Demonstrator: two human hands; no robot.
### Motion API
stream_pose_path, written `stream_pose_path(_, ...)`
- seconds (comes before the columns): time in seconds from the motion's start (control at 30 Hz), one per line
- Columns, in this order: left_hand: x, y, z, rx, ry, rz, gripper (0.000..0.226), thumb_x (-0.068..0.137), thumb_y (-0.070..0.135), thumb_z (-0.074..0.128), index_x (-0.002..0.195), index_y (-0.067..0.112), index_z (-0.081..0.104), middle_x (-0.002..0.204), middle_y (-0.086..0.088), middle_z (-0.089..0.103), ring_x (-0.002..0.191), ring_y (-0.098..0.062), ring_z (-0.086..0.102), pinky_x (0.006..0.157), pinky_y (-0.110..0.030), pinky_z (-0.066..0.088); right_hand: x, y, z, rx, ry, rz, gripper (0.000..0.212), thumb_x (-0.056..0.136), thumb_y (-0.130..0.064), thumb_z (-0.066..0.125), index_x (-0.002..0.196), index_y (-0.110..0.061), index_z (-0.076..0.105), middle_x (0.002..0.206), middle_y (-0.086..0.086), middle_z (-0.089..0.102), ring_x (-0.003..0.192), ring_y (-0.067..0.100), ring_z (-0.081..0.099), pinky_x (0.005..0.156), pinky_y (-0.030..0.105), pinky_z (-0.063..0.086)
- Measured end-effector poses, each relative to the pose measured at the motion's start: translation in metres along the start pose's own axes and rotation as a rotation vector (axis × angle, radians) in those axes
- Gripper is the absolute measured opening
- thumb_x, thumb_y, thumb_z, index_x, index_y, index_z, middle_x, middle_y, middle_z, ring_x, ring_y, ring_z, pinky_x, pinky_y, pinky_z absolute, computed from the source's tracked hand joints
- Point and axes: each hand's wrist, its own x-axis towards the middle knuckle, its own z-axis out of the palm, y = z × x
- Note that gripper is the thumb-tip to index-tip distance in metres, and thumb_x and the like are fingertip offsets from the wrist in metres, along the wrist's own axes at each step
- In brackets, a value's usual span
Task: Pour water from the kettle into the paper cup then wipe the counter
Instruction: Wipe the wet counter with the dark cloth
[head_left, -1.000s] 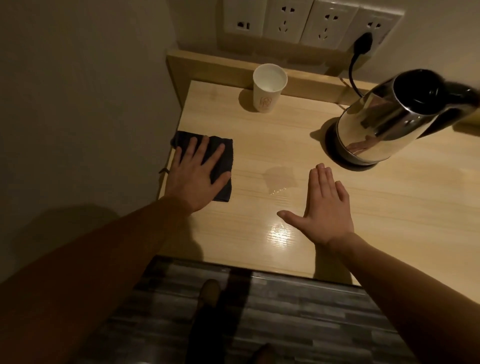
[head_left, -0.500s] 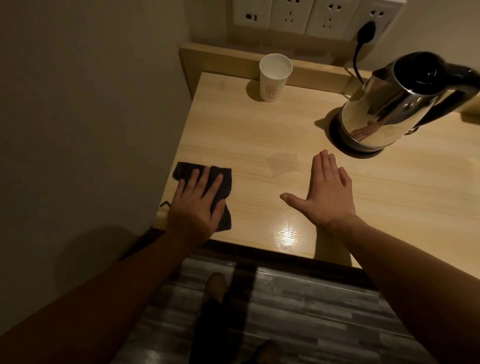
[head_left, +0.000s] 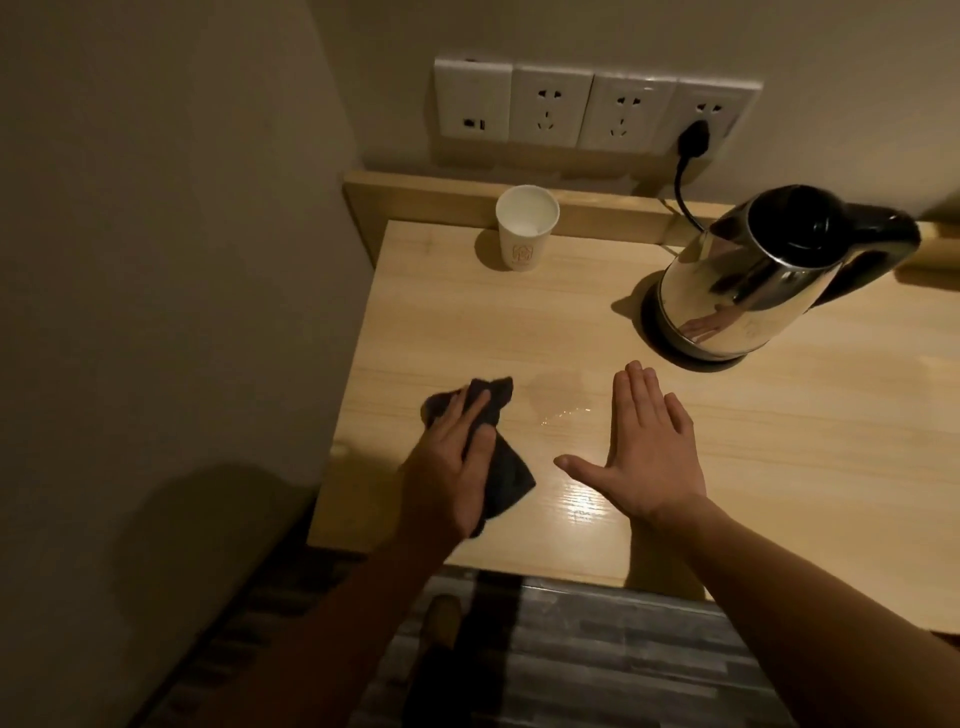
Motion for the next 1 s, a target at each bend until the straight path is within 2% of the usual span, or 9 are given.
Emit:
stream_pose_path(0.1, 0.082, 0.022, -0.003, 0.155, -0.002, 0.076, 0.058, 0.106, 0.054, 0.032, 0.158, 0.031, 0.043, 0.171, 0.008, 0.031, 0.159, -0.015, 0.026, 0.13, -0.044, 0.023, 0.002, 0.0, 0.0, -0.002, -0.014, 0.008, 0.131, 0.075, -0.104, 0.019, 0.165, -0.015, -0.014, 0.174, 0.005, -0.022, 0.159, 0.02, -0.024, 0.132, 0.047, -0.002)
stream_pose_path(0.2, 0.147, 0.031, 0.006, 0.457, -0.066, 0.19, 0.052, 0.112, 0.043, 0.032, 0.161, 0.027, 0.038, 0.174, 0.001, 0.025, 0.161, -0.02, 0.019, 0.132, -0.046, 0.014, 0.004, 0.001, 0.0, -0.004, -0.012, 0.012, 0.13, 0.075, -0.104, 0.02, 0.165, -0.015, -0.013, 0.173, 0.004, -0.022, 0.159, 0.02, -0.025, 0.131, 0.046, -0.003)
stream_pose_path(0.3, 0.173, 0.018, 0.021, 0.806, -0.161, 0.261, 0.06, 0.109, 0.054, 0.019, 0.164, 0.032, 0.026, 0.176, -0.001, 0.018, 0.163, -0.025, 0.01, 0.131, -0.051, 0.004, 0.006, 0.001, 0.001, -0.001, -0.01, 0.016, 0.131, 0.075, -0.104, 0.021, 0.165, -0.015, -0.013, 0.173, 0.004, -0.022, 0.159, 0.019, -0.025, 0.131, 0.045, -0.004)
stream_pose_path(0.37, 0.175, 0.013, 0.029, 0.935, -0.145, 0.286, 0.067, 0.105, 0.064, 0.012, 0.165, 0.035, 0.019, 0.177, -0.001, 0.014, 0.163, -0.028, 0.006, 0.131, -0.056, 0.003, 0.006, 0.001, 0.001, 0.005, 0.0, 0.017, 0.131, 0.075, -0.104, 0.023, 0.166, -0.014, -0.01, 0.174, 0.004, -0.02, 0.159, 0.019, -0.024, 0.131, 0.045, -0.002)
stream_pose_path(0.53, 0.177, 0.012, 0.035, 0.966, -0.121, 0.292, 0.075, 0.1, 0.073, 0.01, 0.166, 0.037, 0.012, 0.177, -0.004, 0.009, 0.163, -0.03, 0.0, 0.129, -0.062, -0.001, 0.006, 0.001, 0.0, 0.008, -0.01, 0.023, 0.132, 0.076, -0.103, 0.026, 0.166, -0.014, -0.01, 0.174, 0.004, -0.02, 0.16, 0.018, -0.023, 0.131, 0.047, 0.0)
stream_pose_path(1.0, 0.108, -0.016, 0.034, 0.97, -0.125, 0.359, 0.069, 0.105, 0.06, 0.019, 0.167, 0.031, 0.013, 0.177, -0.004, 0.012, 0.163, -0.028, 0.006, 0.131, -0.057, 0.006, 0.002, -0.003, 0.0, 0.0, 0.02, 0.023, 0.13, 0.076, -0.101, 0.026, 0.166, -0.014, -0.007, 0.175, 0.005, -0.015, 0.161, 0.019, -0.019, 0.132, 0.048, 0.002)
